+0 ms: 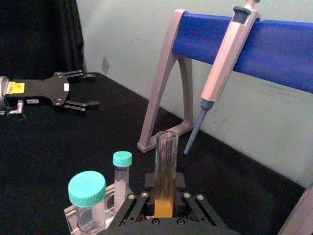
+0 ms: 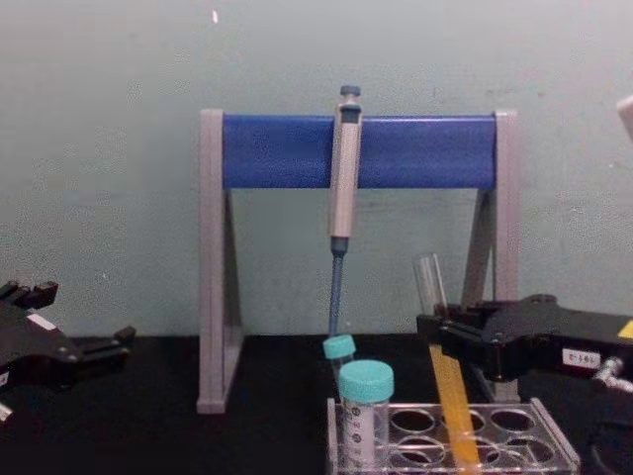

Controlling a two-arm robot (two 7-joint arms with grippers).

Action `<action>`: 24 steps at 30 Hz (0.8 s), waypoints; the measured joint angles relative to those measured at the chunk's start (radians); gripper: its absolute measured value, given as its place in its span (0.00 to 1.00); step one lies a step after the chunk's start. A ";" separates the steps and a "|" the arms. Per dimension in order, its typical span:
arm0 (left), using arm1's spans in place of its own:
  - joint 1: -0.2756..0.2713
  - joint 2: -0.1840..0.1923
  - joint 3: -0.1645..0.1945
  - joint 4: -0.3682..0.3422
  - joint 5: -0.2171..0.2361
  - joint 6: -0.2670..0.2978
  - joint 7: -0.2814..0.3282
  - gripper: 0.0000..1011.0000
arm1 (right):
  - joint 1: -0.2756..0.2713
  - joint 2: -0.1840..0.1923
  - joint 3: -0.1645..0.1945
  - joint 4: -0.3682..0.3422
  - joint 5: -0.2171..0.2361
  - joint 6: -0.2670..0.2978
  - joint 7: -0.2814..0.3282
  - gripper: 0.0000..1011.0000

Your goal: Pick up the test tube from the test tube rack, shake it, then place it back into the test tube rack.

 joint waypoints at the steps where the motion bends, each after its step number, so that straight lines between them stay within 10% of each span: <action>1: 0.000 0.000 0.000 0.000 0.000 0.000 0.000 0.99 | 0.000 0.000 0.001 0.000 0.001 0.000 0.001 0.23; 24: 0.000 0.000 0.000 0.000 0.000 0.000 0.000 0.99 | -0.050 0.022 0.115 -0.100 0.214 -0.077 0.051 0.23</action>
